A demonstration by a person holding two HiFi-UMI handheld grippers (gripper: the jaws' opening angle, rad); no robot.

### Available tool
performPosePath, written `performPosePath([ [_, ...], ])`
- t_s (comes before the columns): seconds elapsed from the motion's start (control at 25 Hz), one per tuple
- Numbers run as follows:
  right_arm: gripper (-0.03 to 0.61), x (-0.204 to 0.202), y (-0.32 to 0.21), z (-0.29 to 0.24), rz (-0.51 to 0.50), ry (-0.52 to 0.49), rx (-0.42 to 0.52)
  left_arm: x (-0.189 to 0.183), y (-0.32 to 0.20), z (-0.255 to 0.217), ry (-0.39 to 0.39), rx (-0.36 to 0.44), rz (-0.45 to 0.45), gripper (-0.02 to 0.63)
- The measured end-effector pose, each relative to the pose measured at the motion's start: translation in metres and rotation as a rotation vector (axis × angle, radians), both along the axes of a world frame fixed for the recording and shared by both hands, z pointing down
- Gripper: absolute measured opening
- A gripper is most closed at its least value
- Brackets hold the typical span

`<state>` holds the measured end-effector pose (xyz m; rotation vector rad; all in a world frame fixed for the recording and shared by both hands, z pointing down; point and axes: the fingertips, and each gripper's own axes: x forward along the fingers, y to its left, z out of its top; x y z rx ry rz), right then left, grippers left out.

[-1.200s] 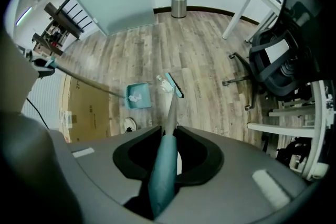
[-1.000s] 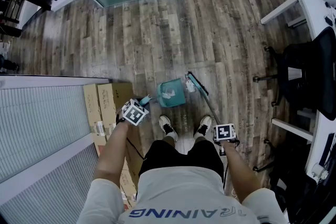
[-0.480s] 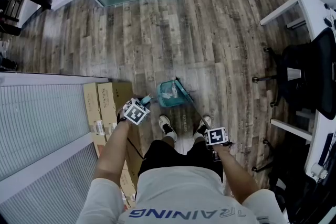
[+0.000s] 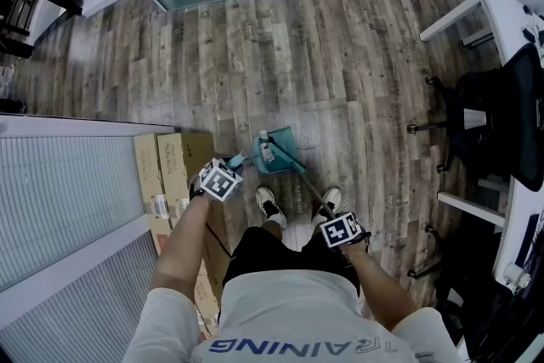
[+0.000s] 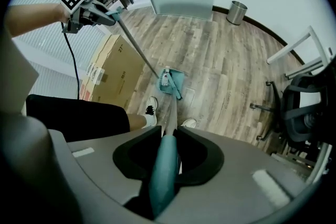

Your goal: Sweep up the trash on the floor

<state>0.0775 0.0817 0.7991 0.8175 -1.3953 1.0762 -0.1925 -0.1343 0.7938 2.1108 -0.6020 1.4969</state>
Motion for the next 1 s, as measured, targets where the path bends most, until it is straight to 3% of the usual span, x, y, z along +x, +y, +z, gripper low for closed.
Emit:
performPosePath([
  [0.12, 0.107, 0.005, -0.003, -0.001, 0.008, 0.007, 0.007, 0.000, 0.000, -0.001, 0.001, 0.004, 0.000, 0.106],
  [0.28, 0.109, 0.012, 0.005, -0.011, 0.173, -0.051, -0.055, 0.000, 0.001, 0.000, 0.010, 0.012, 0.001, 0.107],
  [0.44, 0.107, 0.046, -0.018, -0.016, 0.224, -0.014, 0.063, -0.002, 0.000, -0.001, 0.042, 0.015, -0.028, 0.120],
  [0.64, 0.109, 0.065, -0.024, -0.023, 0.374, -0.061, 0.087, -0.003, -0.003, -0.008, 0.101, 0.044, -0.085, 0.224],
  [0.88, 0.109, 0.072, -0.042, -0.036, 0.496, -0.122, 0.151, -0.009, -0.017, -0.035, 0.139, 0.155, -0.151, 0.355],
  [1.0, 0.108, 0.077, -0.053, -0.044, 0.579, -0.160, 0.187, -0.015, -0.023, -0.053, 0.175, 0.209, -0.228, 0.374],
])
